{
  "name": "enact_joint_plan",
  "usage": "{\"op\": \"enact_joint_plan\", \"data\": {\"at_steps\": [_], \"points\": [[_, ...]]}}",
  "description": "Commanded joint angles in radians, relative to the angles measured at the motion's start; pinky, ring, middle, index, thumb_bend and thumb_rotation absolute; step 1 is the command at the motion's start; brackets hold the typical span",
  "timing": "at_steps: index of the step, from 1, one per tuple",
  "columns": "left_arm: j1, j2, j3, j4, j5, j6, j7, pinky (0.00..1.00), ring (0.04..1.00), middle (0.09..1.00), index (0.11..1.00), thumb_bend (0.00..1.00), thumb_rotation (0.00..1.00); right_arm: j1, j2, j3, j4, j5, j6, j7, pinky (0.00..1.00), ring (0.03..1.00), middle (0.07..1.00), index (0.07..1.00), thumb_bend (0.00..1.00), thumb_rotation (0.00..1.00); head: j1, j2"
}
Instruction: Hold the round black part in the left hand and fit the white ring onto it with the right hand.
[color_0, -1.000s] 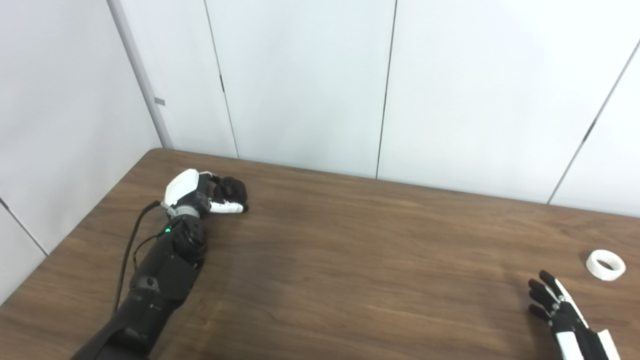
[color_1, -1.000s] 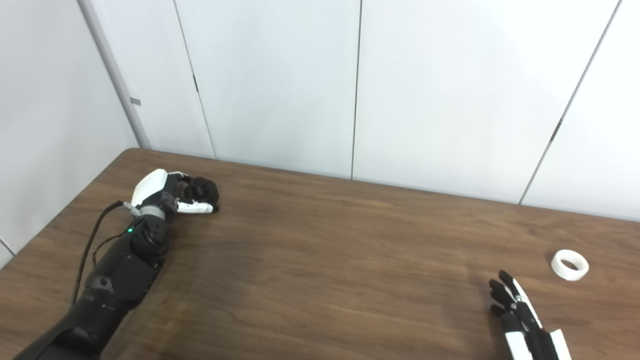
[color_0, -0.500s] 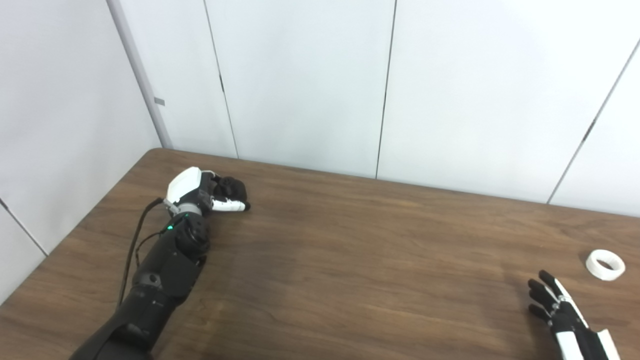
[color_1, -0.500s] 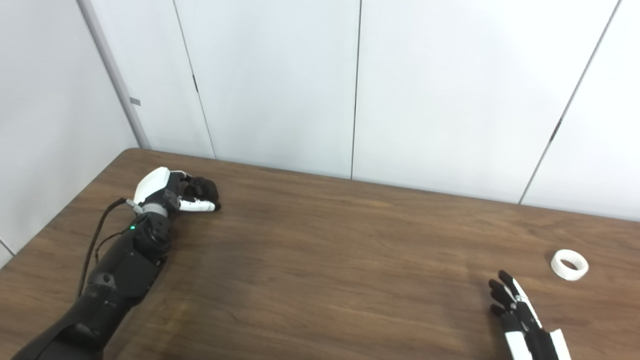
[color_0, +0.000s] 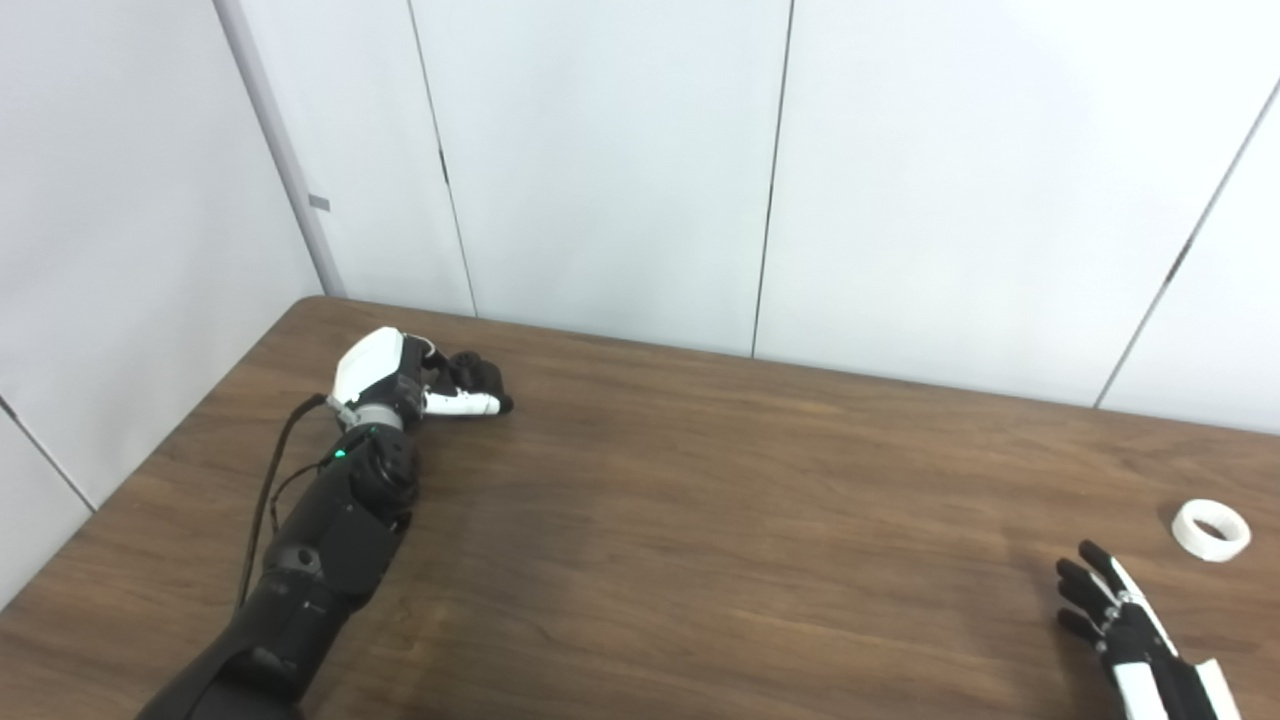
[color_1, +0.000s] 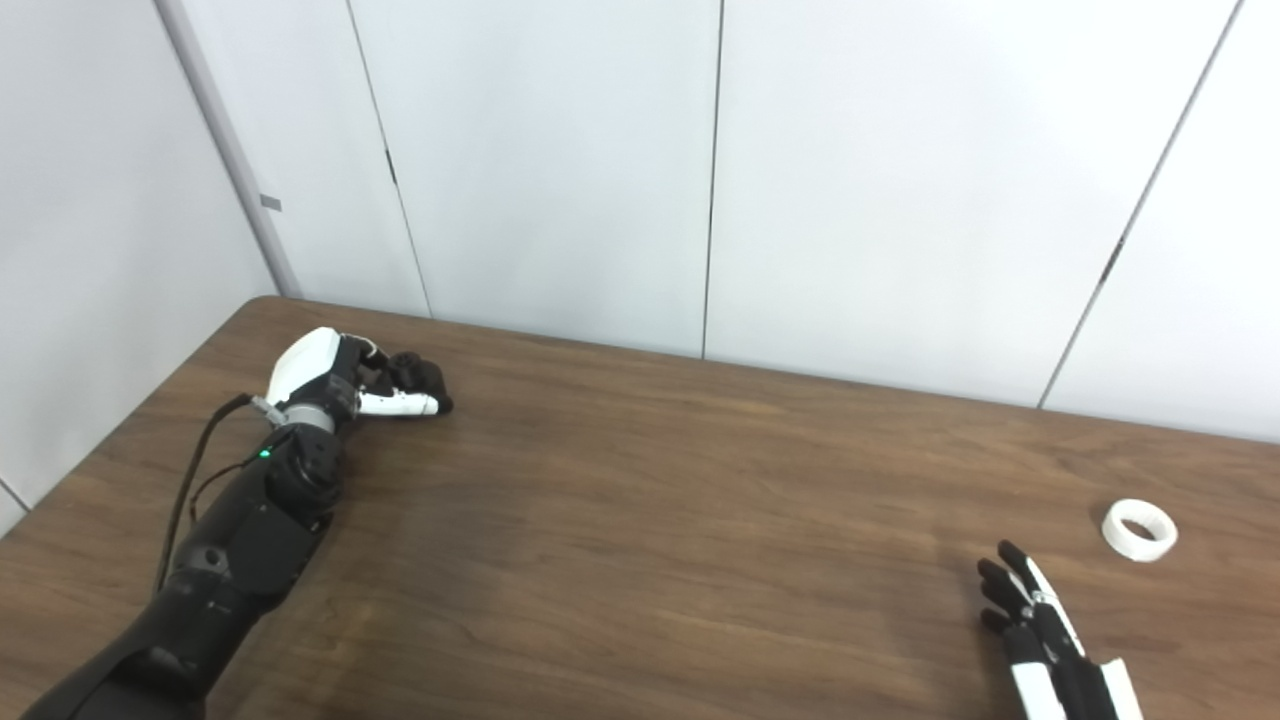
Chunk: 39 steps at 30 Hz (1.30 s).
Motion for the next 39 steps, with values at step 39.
{"op": "enact_joint_plan", "data": {"at_steps": [39], "points": [[0.279,-0.171,-0.130,-0.755,0.111,0.035,-0.179,1.00,0.874,0.760,0.484,0.52,0.05,-0.038,0.069,0.024,-0.058,-0.051,0.082,-0.055,0.97,0.905,0.899,0.933,0.57,1.00,-0.131,0.031]]}}
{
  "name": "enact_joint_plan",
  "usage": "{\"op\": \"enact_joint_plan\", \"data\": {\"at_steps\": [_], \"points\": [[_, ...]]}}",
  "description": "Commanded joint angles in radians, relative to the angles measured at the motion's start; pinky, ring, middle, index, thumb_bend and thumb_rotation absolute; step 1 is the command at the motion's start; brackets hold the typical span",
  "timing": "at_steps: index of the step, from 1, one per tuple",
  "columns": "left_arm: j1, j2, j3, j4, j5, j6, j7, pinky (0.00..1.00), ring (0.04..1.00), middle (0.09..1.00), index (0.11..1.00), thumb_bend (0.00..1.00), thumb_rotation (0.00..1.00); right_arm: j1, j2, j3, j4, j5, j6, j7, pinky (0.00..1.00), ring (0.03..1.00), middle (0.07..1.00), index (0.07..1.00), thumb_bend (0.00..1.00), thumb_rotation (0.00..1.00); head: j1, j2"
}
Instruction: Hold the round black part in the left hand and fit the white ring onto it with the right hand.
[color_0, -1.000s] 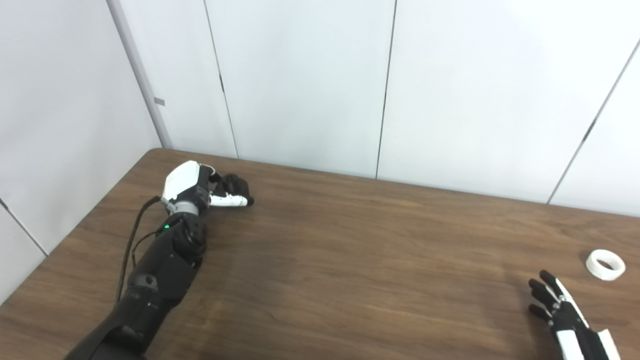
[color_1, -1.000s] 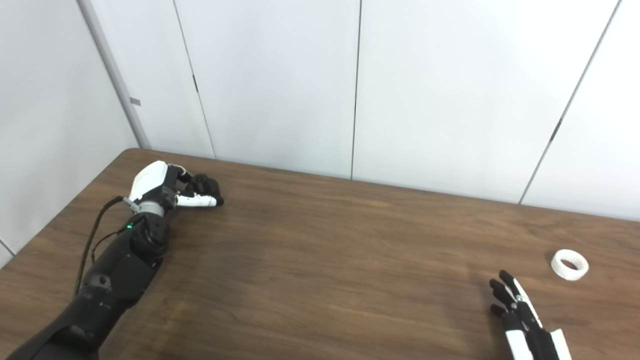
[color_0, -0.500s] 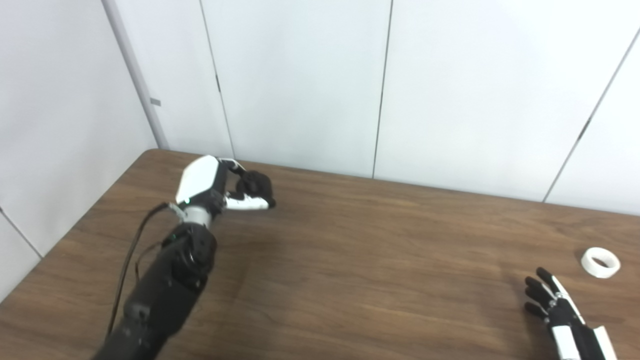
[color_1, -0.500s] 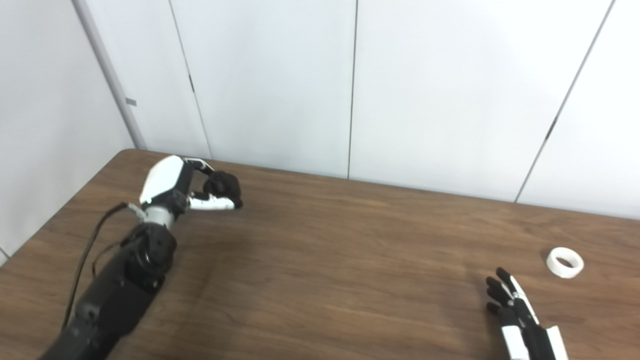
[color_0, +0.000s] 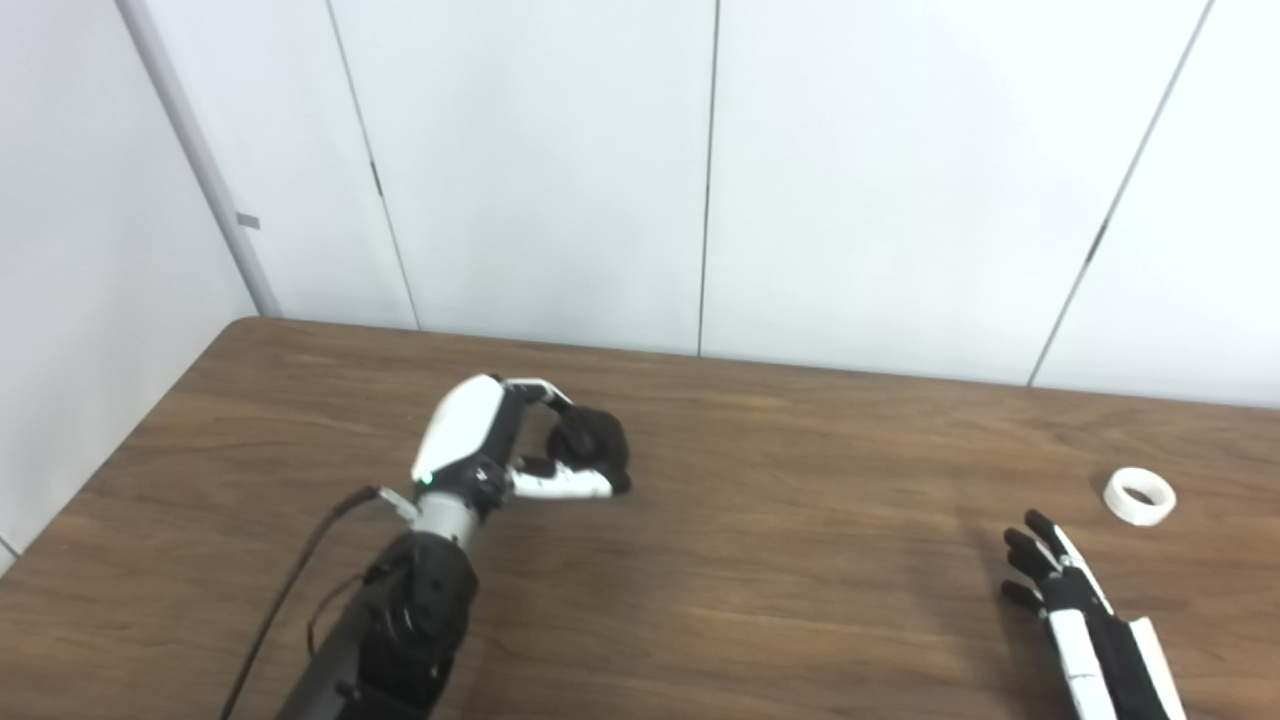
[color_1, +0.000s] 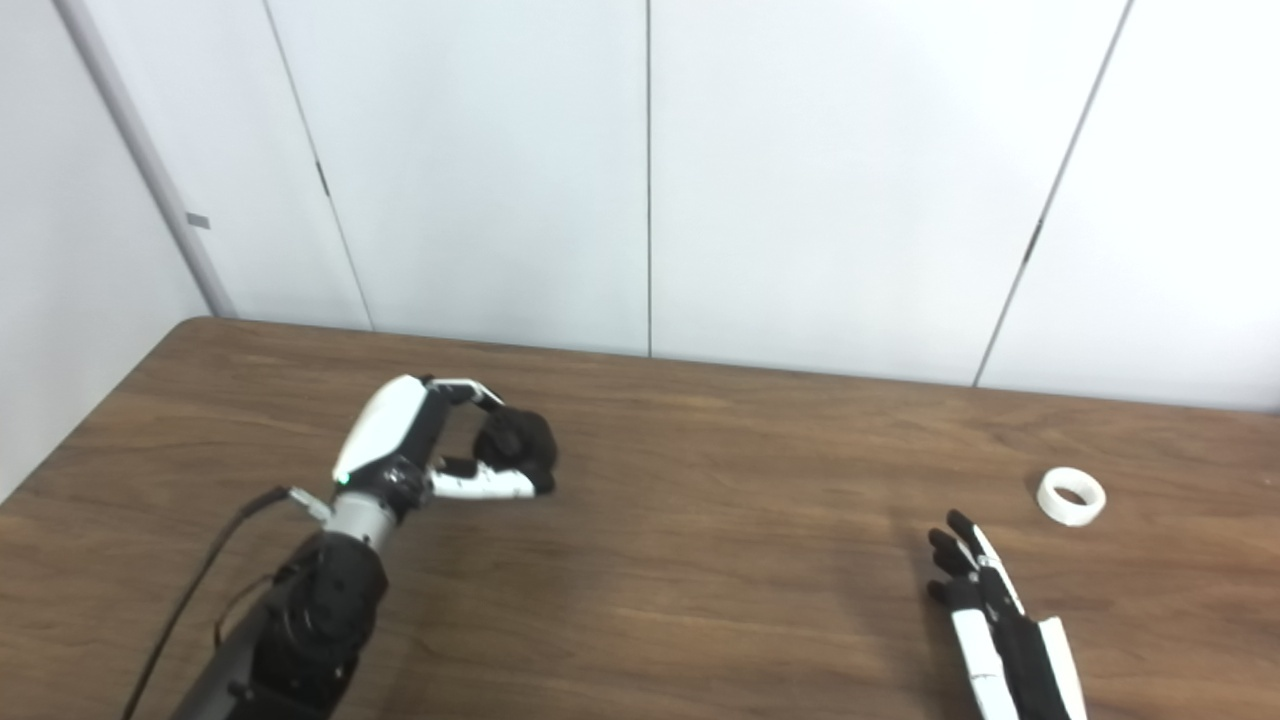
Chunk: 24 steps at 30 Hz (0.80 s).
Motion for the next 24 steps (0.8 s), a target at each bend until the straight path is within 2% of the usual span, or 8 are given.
{"op": "enact_joint_plan", "data": {"at_steps": [1,4,9,15,24], "points": [[-0.005,0.005,-0.009,-0.044,0.037,-0.009,-0.004,1.00,0.872,0.761,0.484,0.52,0.05,-0.024,0.006,0.011,-0.027,-0.022,0.021,-0.003,0.97,0.903,0.898,0.932,0.57,1.00,-0.006,0.003],[0.025,-0.001,-0.042,-0.060,0.070,-0.035,-0.010,1.00,0.883,0.776,0.484,0.52,0.05,-0.030,0.014,0.020,-0.044,-0.040,0.039,-0.009,0.96,0.906,0.892,0.926,0.58,1.00,-0.024,0.009],[0.071,-0.011,-0.088,-0.097,0.123,-0.079,-0.015,1.00,0.908,0.805,0.483,0.52,0.05,-0.038,0.034,0.029,-0.077,-0.064,0.083,-0.018,0.98,0.914,0.890,0.928,0.54,1.00,-0.053,0.023],[0.144,-0.045,-0.127,-0.144,0.156,-0.165,0.004,1.00,0.946,0.842,0.484,0.52,0.05,-0.041,0.043,0.036,-0.108,-0.076,0.100,-0.021,0.97,0.904,0.892,0.938,0.53,1.00,-0.085,0.047],[0.254,-0.103,-0.194,-0.158,0.228,-0.255,0.003,1.00,0.946,0.841,0.484,0.52,0.05,-0.045,0.048,0.050,-0.157,-0.104,0.153,-0.020,0.96,0.903,0.893,0.939,0.53,1.00,-0.117,0.081]]}}
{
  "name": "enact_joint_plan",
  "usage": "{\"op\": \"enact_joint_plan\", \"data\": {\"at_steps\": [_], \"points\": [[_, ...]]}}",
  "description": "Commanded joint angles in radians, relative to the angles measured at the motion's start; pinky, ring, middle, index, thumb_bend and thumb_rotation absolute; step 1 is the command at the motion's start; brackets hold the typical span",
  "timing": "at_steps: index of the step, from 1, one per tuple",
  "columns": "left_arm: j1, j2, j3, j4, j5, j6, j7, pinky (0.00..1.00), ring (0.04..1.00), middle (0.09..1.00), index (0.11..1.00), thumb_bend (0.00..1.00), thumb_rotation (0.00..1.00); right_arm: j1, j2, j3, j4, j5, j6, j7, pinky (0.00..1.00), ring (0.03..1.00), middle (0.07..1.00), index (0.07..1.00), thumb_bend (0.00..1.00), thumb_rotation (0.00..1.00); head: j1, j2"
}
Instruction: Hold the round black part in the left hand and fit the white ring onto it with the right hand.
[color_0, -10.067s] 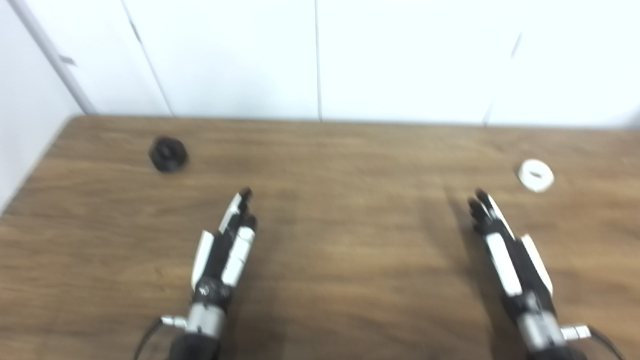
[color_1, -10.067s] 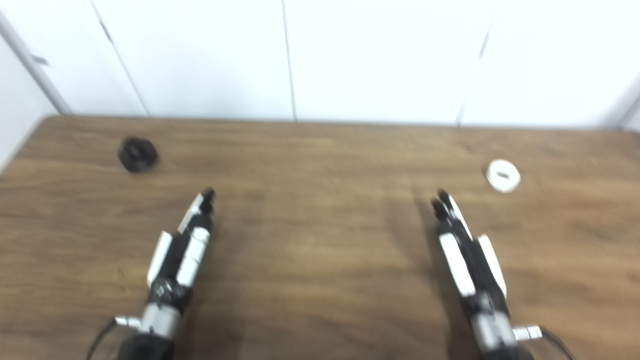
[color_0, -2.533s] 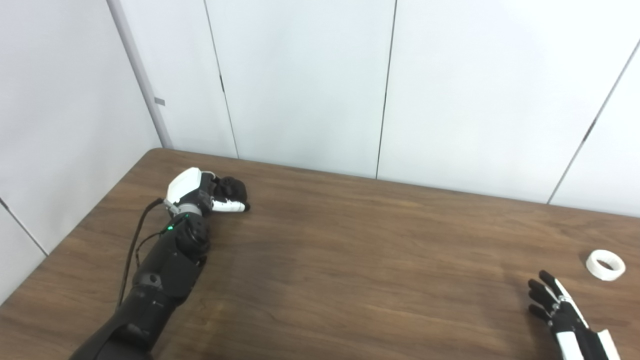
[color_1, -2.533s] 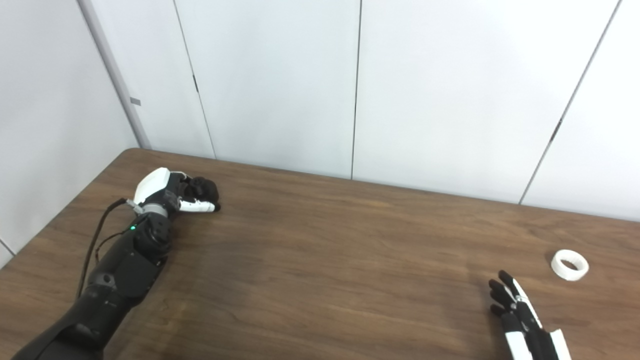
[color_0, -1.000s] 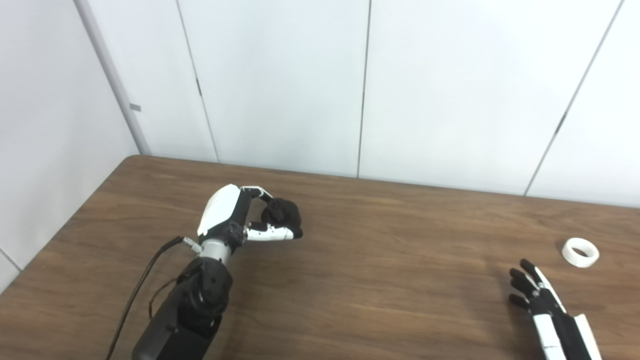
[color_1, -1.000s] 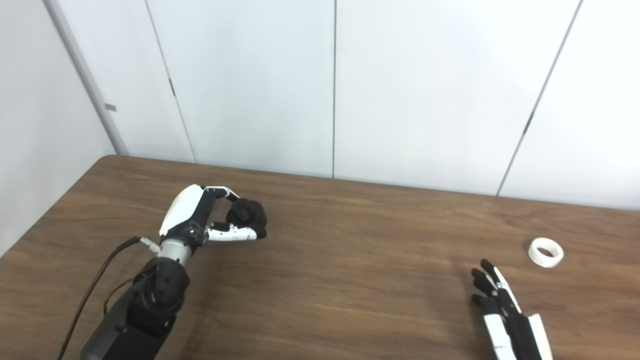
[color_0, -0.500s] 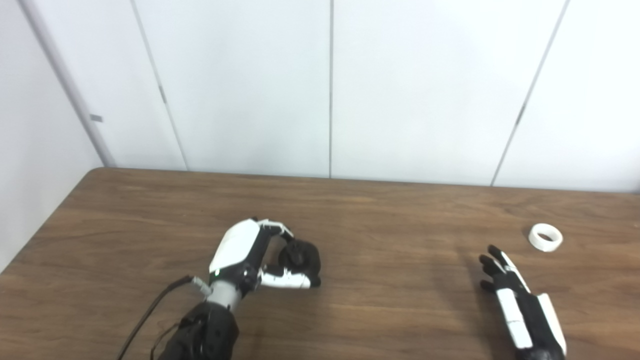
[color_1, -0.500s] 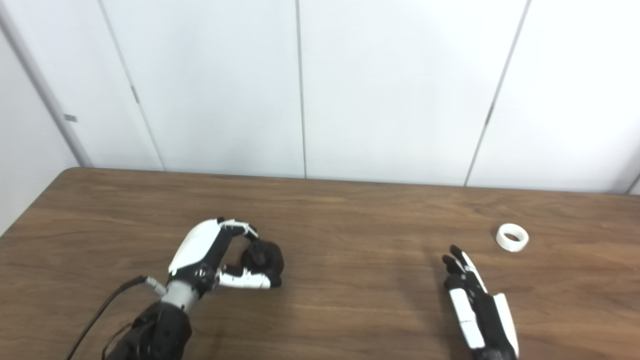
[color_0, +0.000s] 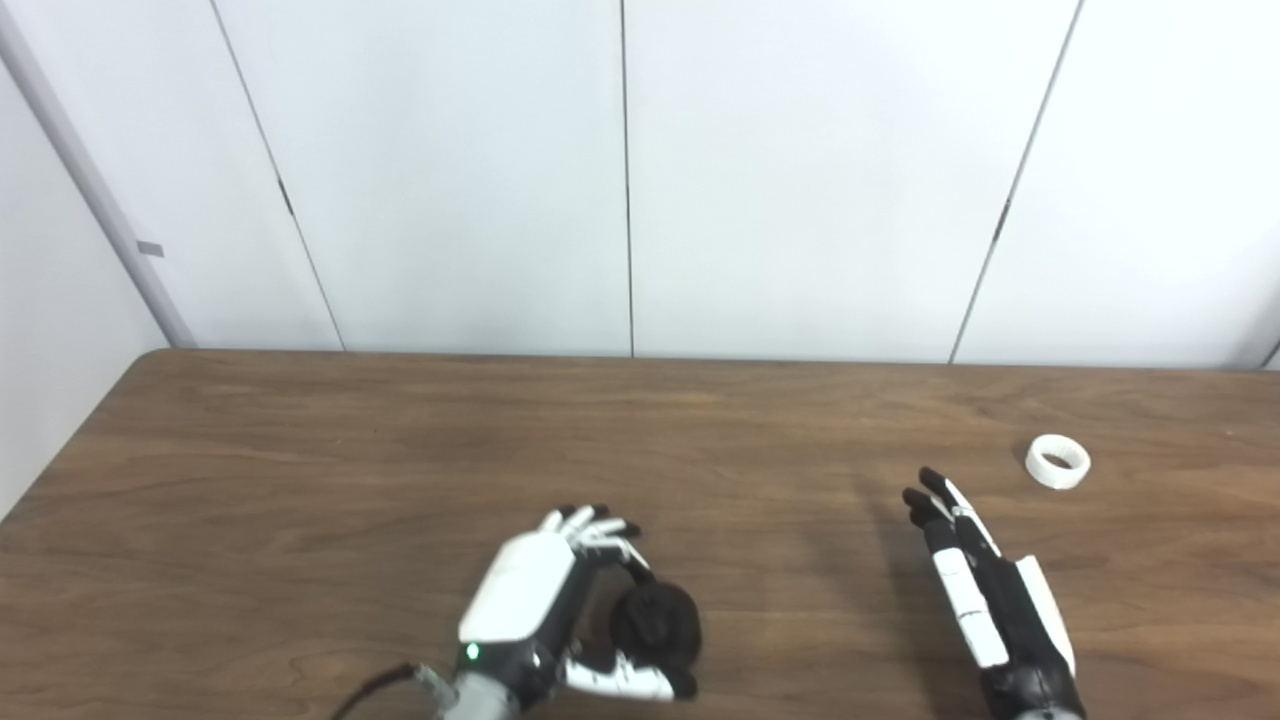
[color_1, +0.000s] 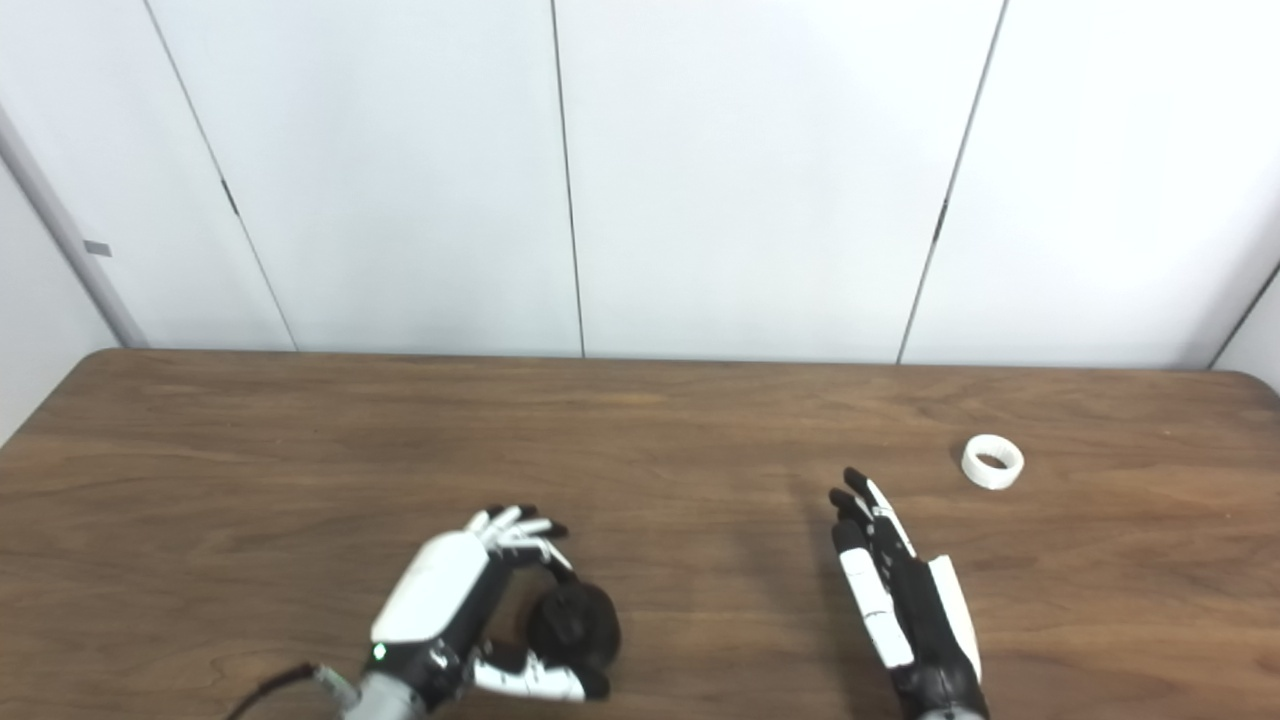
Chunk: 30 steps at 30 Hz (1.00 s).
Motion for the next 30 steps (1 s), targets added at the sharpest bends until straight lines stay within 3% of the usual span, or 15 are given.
{"op": "enact_joint_plan", "data": {"at_steps": [1,10,24,28,30], "points": [[0.008,-0.004,-0.013,-0.030,0.039,-0.053,0.033,1.00,0.949,0.841,0.484,0.52,0.05,-0.027,0.006,0.000,-0.049,-0.012,-0.006,-0.007,0.96,0.902,0.891,0.937,0.53,1.00,-0.004,0.008],[0.072,-0.013,-0.042,0.022,0.077,-0.149,0.060,1.00,0.942,0.827,0.485,0.52,0.05,-0.023,0.003,-0.004,-0.081,-0.012,0.030,0.002,0.97,0.922,0.898,0.944,0.52,1.00,-0.028,0.044],[0.115,-0.022,-0.036,0.056,0.107,-0.173,0.083,1.00,0.934,0.829,0.485,0.52,0.05,-0.023,-0.024,-0.029,-0.110,0.024,0.055,0.015,0.99,0.928,0.907,0.952,0.51,1.00,-0.042,0.087],[0.118,-0.020,-0.032,0.066,0.120,-0.190,0.103,1.00,0.925,0.822,0.485,0.52,0.05,-0.025,-0.035,-0.034,-0.125,-0.001,0.084,0.012,0.93,0.904,0.895,0.920,0.53,1.00,-0.051,0.101],[0.119,-0.019,-0.029,0.070,0.125,-0.198,0.110,1.00,0.923,0.821,0.485,0.52,0.05,-0.028,-0.046,-0.030,-0.137,-0.033,0.109,0.012,0.89,0.892,0.884,0.894,0.54,0.90,-0.054,0.106]]}}
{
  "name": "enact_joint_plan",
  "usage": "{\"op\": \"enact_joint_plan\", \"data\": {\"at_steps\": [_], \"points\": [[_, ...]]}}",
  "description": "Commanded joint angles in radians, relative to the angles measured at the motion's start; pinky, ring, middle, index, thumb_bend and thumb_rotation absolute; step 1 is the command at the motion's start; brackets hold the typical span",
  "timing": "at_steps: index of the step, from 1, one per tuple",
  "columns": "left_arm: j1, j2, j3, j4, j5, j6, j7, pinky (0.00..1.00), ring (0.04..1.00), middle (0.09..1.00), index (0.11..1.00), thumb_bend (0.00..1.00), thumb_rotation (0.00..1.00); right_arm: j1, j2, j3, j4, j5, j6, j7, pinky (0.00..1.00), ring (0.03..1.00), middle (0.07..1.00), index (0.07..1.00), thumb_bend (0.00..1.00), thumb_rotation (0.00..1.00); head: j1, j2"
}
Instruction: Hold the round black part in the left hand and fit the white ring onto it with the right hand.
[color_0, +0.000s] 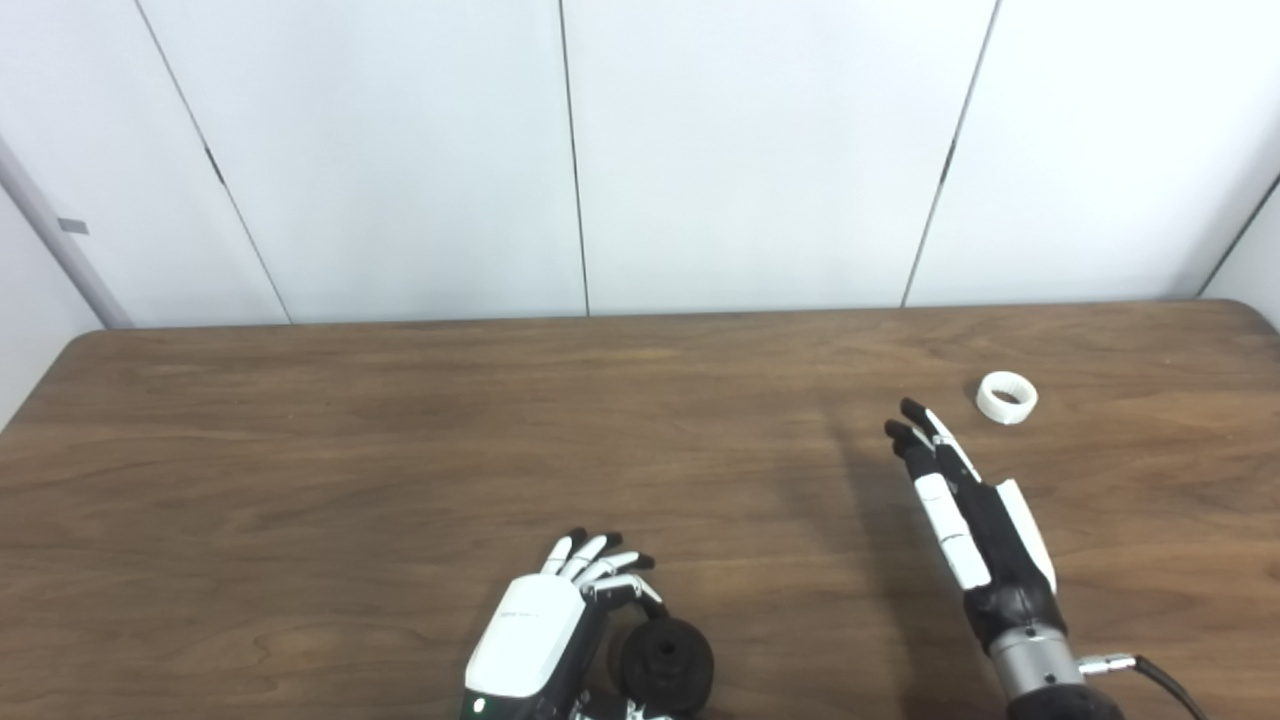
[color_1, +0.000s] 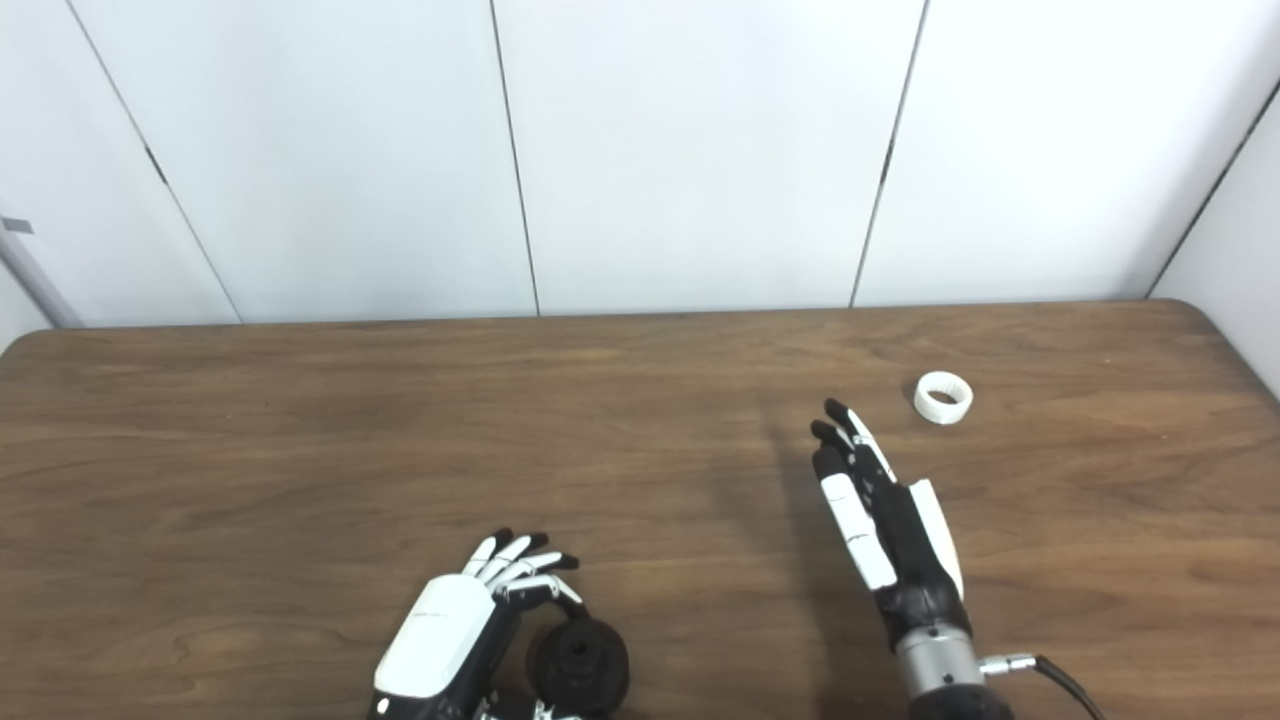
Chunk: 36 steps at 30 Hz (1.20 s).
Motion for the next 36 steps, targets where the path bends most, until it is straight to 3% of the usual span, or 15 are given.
{"op": "enact_joint_plan", "data": {"at_steps": [1,3,5,10,16,19,21,26,36], "points": [[0.008,0.011,0.006,0.008,0.025,-0.007,0.003,1.00,0.922,0.820,0.485,0.52,0.05,-0.030,-0.020,0.001,-0.048,-0.032,0.012,0.003,0.87,0.891,0.883,0.880,0.55,0.84,-0.005,0.009],[0.008,0.012,0.006,0.008,0.030,-0.007,0.003,1.00,0.925,0.821,0.485,0.52,0.05,-0.036,-0.029,-0.001,-0.060,-0.040,0.033,0.011,0.86,0.891,0.885,0.868,0.55,0.76,-0.007,0.012],[0.008,0.014,0.006,0.010,0.036,-0.012,0.009,1.00,0.922,0.816,0.485,0.52,0.05,-0.046,-0.038,-0.007,-0.073,-0.041,0.058,0.017,0.83,0.877,0.880,0.845,0.55,0.56,-0.014,0.017],[-0.002,0.025,0.010,0.004,0.040,-0.018,0.000,1.00,0.916,0.811,0.485,0.52,0.05,-0.085,-0.085,-0.015,-0.075,-0.120,0.091,0.007,0.75,0.830,0.848,0.800,0.59,0.36,-0.041,0.023],[-0.009,0.046,0.019,-0.008,0.055,-0.025,-0.018,1.00,0.920,0.813,0.485,0.52,0.05,-0.149,-0.171,0.007,-0.060,-0.305,0.162,0.022,0.98,0.960,0.884,0.760,0.69,0.33,-0.108,0.035],[-0.010,0.059,0.029,-0.014,0.062,-0.030,-0.030,1.00,0.920,0.814,0.485,0.52,0.05,-0.183,-0.224,0.004,-0.015,-0.358,0.135,0.017,0.99,0.977,0.900,0.752,0.73,0.30,-0.142,0.039],[-0.011,0.067,0.036,-0.017,0.058,-0.036,-0.035,1.00,0.918,0.812,0.485,0.52,0.05,-0.204,-0.253,0.005,0.011,-0.392,0.123,0.016,0.93,0.981,0.906,0.747,0.76,0.29,-0.173,0.039],[-0.008,0.085,0.052,-0.018,0.036,-0.058,-0.040,1.00,0.910,0.805,0.484,0.52,0.05,-0.243,-0.300,0.009,0.061,-0.436,0.116,0.018,1.00,1.000,0.918,0.739,0.75,0.27,-0.229,0.040],[-0.001,0.108,0.080,-0.021,0.022,-0.084,-0.053,1.00,0.911,0.800,0.484,0.52,0.05,-0.304,-0.376,0.028,0.146,-0.546,0.156,0.075,1.00,1.000,0.963,0.770,0.80,0.23,-0.328,0.034]]}}
